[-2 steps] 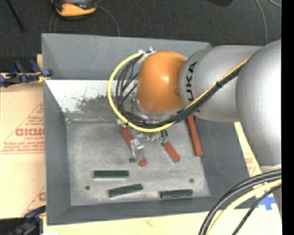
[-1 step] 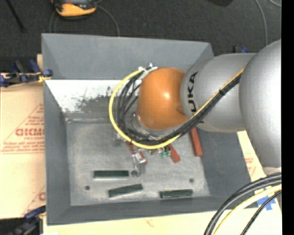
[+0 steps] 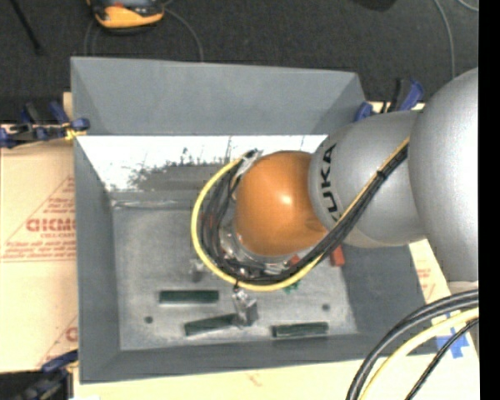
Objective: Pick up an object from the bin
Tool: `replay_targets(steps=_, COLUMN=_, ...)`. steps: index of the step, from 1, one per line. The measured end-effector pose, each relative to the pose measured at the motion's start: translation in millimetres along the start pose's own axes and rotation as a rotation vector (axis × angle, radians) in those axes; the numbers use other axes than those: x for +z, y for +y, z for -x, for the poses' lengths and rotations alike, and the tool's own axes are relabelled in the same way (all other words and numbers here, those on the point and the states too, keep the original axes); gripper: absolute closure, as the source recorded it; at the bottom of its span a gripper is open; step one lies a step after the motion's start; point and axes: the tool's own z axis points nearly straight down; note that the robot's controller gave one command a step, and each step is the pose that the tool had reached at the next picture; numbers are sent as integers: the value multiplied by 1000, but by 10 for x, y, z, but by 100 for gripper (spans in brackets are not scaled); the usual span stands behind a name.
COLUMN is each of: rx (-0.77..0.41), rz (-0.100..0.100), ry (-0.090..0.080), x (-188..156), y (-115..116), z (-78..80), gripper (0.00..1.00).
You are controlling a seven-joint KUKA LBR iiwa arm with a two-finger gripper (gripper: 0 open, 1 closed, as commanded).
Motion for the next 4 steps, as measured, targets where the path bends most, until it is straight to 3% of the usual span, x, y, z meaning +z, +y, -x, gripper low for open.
replay_targets(steps=1, rx=-84, rz=2, ry=4, x=87, y=-23, z=52, gripper=0)
replay_targets(steps=2, rx=183, rz=1, ry=1, x=216, y=62, z=215, gripper=100)
replay_targets(steps=3, rx=184, rz=2, ry=1, x=216, y=62, z=215, gripper=100)
replay_targets(steps=4, rx=151, rz=0, ry=1, x=-1026, y=-297, z=429, gripper=100)
